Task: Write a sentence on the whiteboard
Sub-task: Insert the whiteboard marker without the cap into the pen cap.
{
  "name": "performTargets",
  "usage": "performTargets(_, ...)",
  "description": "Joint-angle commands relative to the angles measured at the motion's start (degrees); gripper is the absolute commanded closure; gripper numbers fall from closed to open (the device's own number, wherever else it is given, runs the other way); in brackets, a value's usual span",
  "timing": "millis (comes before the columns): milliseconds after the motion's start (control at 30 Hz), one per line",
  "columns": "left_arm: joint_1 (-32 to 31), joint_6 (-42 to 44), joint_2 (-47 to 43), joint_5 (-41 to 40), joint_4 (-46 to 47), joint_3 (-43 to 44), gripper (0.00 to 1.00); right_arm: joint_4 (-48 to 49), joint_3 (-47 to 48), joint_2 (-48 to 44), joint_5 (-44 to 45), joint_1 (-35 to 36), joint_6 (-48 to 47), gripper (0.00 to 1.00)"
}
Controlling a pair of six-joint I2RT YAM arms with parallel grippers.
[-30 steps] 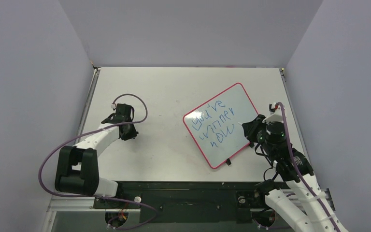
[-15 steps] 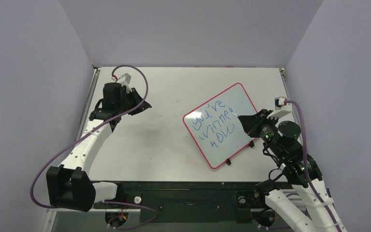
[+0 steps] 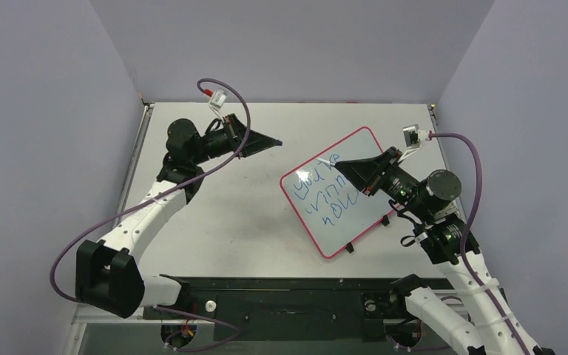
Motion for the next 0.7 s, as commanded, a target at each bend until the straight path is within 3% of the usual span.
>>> performTargets(0,-3.8,-12.4,4.8,8.6,24.8,1.7,1.00,12.8,1.5,2.7,-8.0,-0.4,5.2,1.00)
performTargets(367,-8.2,-25.2,12.2,7.4,44.9,2.1,1.00,13.5,2.7,6.4,-5.5,-0.4,4.7,1.00)
performTargets(667,-9.0,-26.9,12.8,7.0,46.6,2.4,1.00,13.6,3.1,7.7,-4.1,-0.3,4.2,1.00)
